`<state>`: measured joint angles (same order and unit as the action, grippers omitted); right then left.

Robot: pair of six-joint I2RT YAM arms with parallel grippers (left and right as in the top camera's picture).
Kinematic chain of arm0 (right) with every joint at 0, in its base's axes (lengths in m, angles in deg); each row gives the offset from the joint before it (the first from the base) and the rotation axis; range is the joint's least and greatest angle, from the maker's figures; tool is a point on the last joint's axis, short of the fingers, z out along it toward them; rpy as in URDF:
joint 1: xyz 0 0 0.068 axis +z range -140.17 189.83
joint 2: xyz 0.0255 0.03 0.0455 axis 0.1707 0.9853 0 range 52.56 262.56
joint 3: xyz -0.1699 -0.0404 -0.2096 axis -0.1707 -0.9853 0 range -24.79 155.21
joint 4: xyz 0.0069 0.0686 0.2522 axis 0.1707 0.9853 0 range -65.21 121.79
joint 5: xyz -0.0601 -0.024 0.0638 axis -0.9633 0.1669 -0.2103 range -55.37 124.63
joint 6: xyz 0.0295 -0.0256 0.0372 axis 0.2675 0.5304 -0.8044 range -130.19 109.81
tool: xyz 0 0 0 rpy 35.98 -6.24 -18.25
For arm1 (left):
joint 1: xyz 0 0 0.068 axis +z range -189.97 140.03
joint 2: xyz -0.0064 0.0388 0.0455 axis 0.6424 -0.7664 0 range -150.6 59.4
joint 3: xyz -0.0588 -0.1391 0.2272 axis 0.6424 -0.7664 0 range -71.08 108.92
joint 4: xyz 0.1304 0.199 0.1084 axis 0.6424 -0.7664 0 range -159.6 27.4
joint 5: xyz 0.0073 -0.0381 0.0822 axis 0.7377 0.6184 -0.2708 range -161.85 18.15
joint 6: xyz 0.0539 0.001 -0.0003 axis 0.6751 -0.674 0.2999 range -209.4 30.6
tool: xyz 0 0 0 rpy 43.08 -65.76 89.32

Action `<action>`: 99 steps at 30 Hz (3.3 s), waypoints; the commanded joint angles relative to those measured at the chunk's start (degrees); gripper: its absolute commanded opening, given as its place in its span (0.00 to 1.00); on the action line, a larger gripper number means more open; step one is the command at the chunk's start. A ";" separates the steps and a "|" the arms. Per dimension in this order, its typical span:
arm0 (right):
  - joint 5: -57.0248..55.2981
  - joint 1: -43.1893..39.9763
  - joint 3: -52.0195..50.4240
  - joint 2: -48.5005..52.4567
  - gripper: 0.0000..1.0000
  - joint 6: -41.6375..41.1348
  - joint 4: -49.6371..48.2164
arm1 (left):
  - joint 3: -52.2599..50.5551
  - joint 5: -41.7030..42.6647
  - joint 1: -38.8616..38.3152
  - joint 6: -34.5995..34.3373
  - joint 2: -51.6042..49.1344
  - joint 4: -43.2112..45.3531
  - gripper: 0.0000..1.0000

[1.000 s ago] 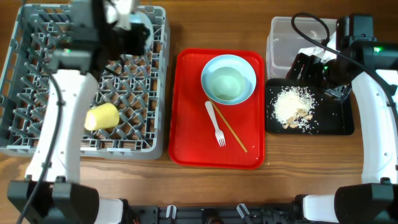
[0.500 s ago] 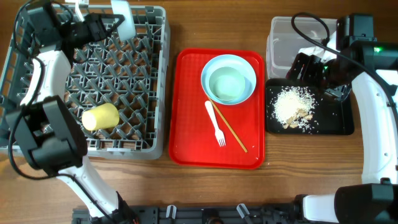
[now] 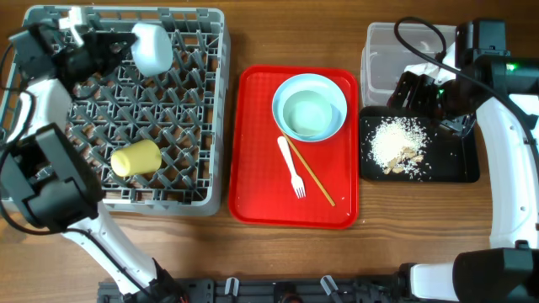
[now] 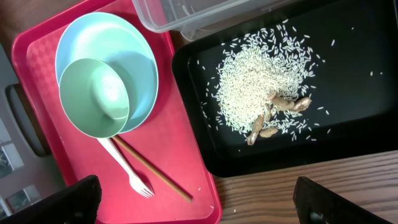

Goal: Sort waste into correct bins and load items into the dishwasher rack
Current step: 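Place the small light-blue bowl into the dish rack with the left gripper, then grasp the green bowl from the plate with the left gripper, then place the green bowl into the dish rack with the left gripper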

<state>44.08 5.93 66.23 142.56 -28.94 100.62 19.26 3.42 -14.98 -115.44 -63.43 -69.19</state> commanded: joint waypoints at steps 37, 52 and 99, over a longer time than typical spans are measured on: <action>-12.83 -3.37 1.16 -0.85 1.00 -12.61 1.79 | 0.42 -67.01 -48.83 13.90 16.85 -30.25 1.00; -10.49 -4.76 1.16 -0.85 1.00 -9.68 2.29 | 0.42 -76.87 -67.14 13.90 -0.20 -24.48 0.65; -10.29 -4.63 1.16 -0.85 1.00 -8.00 3.10 | 0.42 -2.69 -8.63 13.22 7.48 -38.40 0.04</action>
<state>33.13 1.25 66.23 142.56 -37.35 103.64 19.74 -3.38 -25.29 -102.13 -53.39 -106.83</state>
